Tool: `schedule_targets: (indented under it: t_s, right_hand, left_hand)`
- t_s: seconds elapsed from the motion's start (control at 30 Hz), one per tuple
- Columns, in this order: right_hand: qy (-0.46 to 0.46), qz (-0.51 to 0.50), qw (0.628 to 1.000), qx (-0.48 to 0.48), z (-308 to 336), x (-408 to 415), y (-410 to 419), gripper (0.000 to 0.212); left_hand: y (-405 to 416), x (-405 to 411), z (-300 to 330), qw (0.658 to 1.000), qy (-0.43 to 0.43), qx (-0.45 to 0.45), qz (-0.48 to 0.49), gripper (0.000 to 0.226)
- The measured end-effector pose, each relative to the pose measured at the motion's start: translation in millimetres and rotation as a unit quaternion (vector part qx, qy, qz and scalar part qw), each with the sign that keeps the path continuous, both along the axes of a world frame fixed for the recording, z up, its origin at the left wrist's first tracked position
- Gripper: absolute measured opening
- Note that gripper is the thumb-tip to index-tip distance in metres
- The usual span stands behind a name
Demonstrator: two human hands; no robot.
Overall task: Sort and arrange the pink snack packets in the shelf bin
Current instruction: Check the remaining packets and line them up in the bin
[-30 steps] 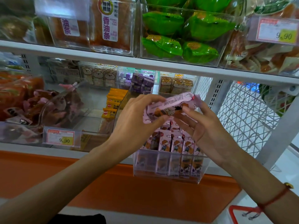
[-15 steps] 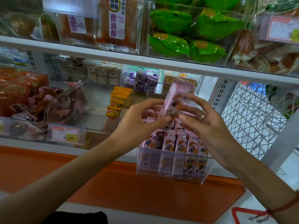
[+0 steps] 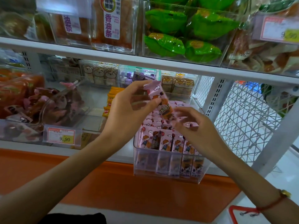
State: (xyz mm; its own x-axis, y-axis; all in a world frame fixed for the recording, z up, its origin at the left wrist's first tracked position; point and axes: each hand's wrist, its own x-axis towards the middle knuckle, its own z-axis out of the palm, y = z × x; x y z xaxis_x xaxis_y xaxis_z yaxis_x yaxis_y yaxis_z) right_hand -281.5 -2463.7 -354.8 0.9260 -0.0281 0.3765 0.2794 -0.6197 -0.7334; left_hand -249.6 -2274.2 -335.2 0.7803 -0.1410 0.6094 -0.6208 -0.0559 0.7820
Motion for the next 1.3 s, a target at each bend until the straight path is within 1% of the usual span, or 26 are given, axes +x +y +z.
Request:
schedule_targets:
  t_s: [0.07,0.1,0.13,0.2,0.27,0.33,0.43,0.5,0.67,0.73,0.77,0.9,0.97,1.03,1.07,1.13,1.17,1.2,1.27,1.3]
  right_hand:
    - [0.031,-0.04,0.991,-0.121,-9.8,4.2,-3.4,0.048]
    - [0.048,-0.039,0.983,-0.171,-14.9,5.0,-4.0,0.051]
    - [0.058,-0.027,0.975,-0.211,-19.4,5.4,-3.8,0.052]
    - [0.055,-0.007,0.967,-0.249,-23.3,6.0,-3.3,0.047]
    - [0.042,-0.002,0.967,-0.253,-21.9,7.1,-5.6,0.04]
    - [0.039,0.001,0.968,-0.249,-19.9,7.4,-8.8,0.036]
    - [0.032,0.009,0.971,-0.235,-18.5,5.7,-12.8,0.034]
    - [0.028,0.016,0.973,-0.23,-18.1,4.9,-13.6,0.033]
    - [0.02,0.012,0.97,-0.244,-20.1,5.5,-14.6,0.031]
    - [0.021,0.009,0.969,-0.245,-20.6,6.0,-13.9,0.03]
    - [0.022,0.009,0.969,-0.247,-20.7,6.1,-13.2,0.03]
    - [0.004,0.007,0.969,-0.247,-23.1,7.2,-12.5,0.03]
    - [-0.001,0.002,0.967,-0.255,-25.1,6.8,-12.1,0.03]
    - [-0.004,0.001,0.965,-0.261,-27.2,7.2,-12.4,0.031]
    - [-0.003,0.002,0.964,-0.264,-27.8,7.4,-12.8,0.031]
    - [-0.004,0.001,0.962,-0.272,-27.9,7.8,-12.9,0.032]
    - [-0.013,-0.004,0.961,-0.277,-27.4,8.2,-12.6,0.033]
    - [-0.026,-0.013,0.958,-0.286,-26.8,9.2,-12.0,0.036]
    - [-0.045,-0.025,0.952,-0.301,-25.1,11.4,-9.4,0.045]
    - [-0.041,-0.024,0.951,-0.306,-24.2,12.4,-7.8,0.05]
  left_hand:
    - [-0.3,2.9,-1.7,0.999,-0.013,-0.016,0.028,0.035]
    - [-0.8,4.8,-2.2,0.999,-0.012,-0.019,0.036,0.035]
    - [-1.7,6.7,-2.6,0.999,-0.009,-0.015,0.039,0.035]
    - [-4.6,11.3,-3.9,0.999,0.0,0.01,0.044,0.036]
    - [-8.5,14.6,-4.5,0.997,-0.002,0.062,0.051,0.035]
    - [-10.8,17.3,-5.5,0.99,-0.012,0.131,0.051,0.035]
    - [-11.9,21.7,-4.7,0.969,-0.04,0.238,0.049,0.035]
    - [-11.9,25.4,1.7,0.955,-0.053,0.287,0.047,0.036]
    - [-16.6,41.1,26.7,0.922,-0.049,0.385,0.017,0.036]
    - [-23.5,51.0,28.6,0.898,-0.033,0.438,-0.001,0.04]
    - [-28.1,56.0,26.7,0.881,-0.025,0.472,-0.01,0.042]
    - [-48.3,69.8,4.8,0.793,-0.044,0.607,-0.018,0.053]
    - [-52.2,72.7,-2.6,0.772,-0.052,0.633,-0.028,0.052]
    - [-49.3,74.2,-0.9,0.762,-0.047,0.644,-0.042,0.052]
    - [-45.5,74.0,2.0,0.763,-0.04,0.644,-0.053,0.051]
    - [-34.7,72.4,8.4,0.777,-0.03,0.626,-0.06,0.047]
    - [-29.6,71.2,10.7,0.783,-0.038,0.619,-0.047,0.045]
    - [-26.1,69.5,11.8,0.782,-0.053,0.62,-0.026,0.044]
    - [-25.6,63.8,9.1,0.761,-0.084,0.643,0.016,0.046]
    - [-28.6,61.1,5.5,0.752,-0.1,0.651,0.033,0.047]
